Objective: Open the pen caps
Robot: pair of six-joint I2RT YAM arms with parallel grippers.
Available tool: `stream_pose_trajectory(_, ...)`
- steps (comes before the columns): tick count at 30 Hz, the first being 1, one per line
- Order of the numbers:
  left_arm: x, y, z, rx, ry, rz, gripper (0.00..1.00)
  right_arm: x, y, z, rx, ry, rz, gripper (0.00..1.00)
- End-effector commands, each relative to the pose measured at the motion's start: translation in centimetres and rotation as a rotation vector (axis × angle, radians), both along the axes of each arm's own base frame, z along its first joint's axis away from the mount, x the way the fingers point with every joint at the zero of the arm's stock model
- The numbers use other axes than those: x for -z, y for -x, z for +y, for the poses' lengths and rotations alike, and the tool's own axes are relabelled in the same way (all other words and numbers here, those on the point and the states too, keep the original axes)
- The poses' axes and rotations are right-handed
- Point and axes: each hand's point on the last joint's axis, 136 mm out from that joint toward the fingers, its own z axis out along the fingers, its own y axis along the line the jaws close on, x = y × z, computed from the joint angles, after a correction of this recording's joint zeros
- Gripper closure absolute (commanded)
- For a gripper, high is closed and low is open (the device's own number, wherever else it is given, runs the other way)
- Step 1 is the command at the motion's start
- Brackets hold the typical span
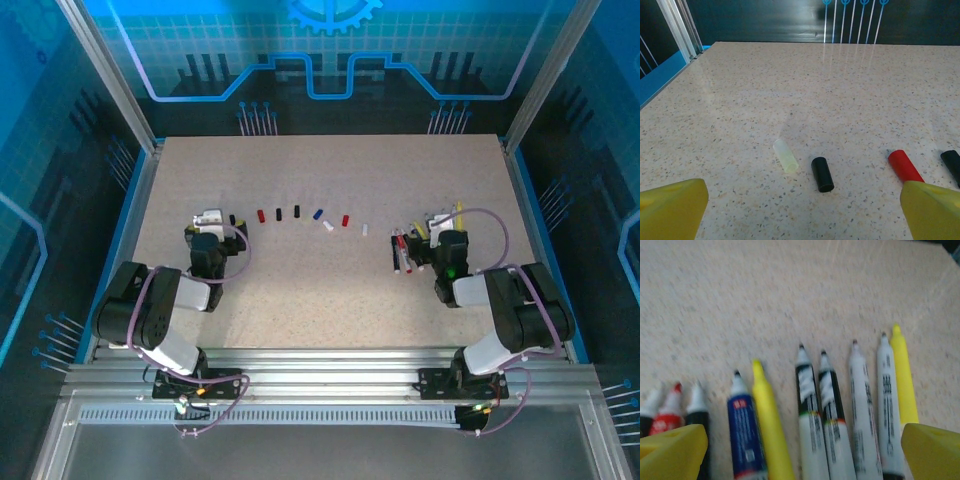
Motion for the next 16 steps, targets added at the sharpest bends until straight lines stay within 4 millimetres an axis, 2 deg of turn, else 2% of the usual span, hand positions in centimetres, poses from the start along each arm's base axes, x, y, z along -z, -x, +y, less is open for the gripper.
stream_pose_trajectory(1, -0.21, -0.59, 0.00, 0.006, 0.029, 0.011, 0.00, -3.32, -1.62, 0.24, -0.018, -0.038, -0.125, 0.00)
stream_pose_trajectory(16, -0.10, -0.67, 0.30, 0.005, 0.046, 0.018, 0.01, -3.11, -1.87, 1.13, -0.103, -0.078, -0.101, 0.00)
